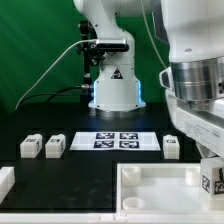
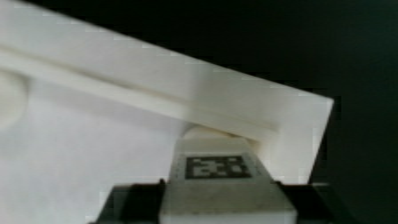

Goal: Assemble one leg

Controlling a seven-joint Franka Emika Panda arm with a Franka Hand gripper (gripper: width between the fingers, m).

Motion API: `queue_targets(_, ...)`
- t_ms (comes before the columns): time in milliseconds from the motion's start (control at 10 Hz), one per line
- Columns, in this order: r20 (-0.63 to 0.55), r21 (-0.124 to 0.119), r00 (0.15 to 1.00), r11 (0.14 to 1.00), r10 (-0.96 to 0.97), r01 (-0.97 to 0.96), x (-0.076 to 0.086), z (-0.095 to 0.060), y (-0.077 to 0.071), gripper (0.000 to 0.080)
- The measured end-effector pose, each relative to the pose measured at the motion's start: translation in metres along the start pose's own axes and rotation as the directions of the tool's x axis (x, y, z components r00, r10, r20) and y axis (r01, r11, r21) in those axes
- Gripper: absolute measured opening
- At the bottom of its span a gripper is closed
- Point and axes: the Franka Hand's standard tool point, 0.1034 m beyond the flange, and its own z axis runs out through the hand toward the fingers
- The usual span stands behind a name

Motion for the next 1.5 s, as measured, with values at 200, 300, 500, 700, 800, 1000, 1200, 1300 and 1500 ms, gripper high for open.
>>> queue_targets(200,0.012,0.009,0.978,0.978,0.21,-0.21,0.0008,-0.0002,-0.0017,0.0294)
queue_targets(300,0.012,0.007,0.957,0.957,0.289,-0.289,0.0008,0.0004,-0.0009,0.0294)
queue_targets(500,0.006,0.011,0.903,0.903,0.43,-0.43,0.0028,-0.0003,-0.0013,0.0294)
queue_targets(700,-0.005,0.019,0.887,0.887,0.462,-0.462,0.008,-0.0017,-0.002,0.0295)
queue_targets(800,-0.005,0.018,0.889,0.888,0.459,-0.459,0.0071,-0.0012,-0.0016,0.0295)
queue_targets(1000,-0.006,0.018,0.891,0.891,0.455,-0.454,0.0066,-0.0011,-0.0015,0.0586)
queue_targets(1200,-0.006,0.017,0.893,0.893,0.449,-0.449,0.006,-0.001,-0.0014,0.0638)
queue_targets(1300,-0.006,0.017,0.894,0.894,0.449,-0.448,0.0059,-0.001,-0.0014,0.0646)
queue_targets(1500,-0.006,0.017,0.894,0.894,0.447,-0.447,0.0057,-0.0009,-0.0014,0.0649)
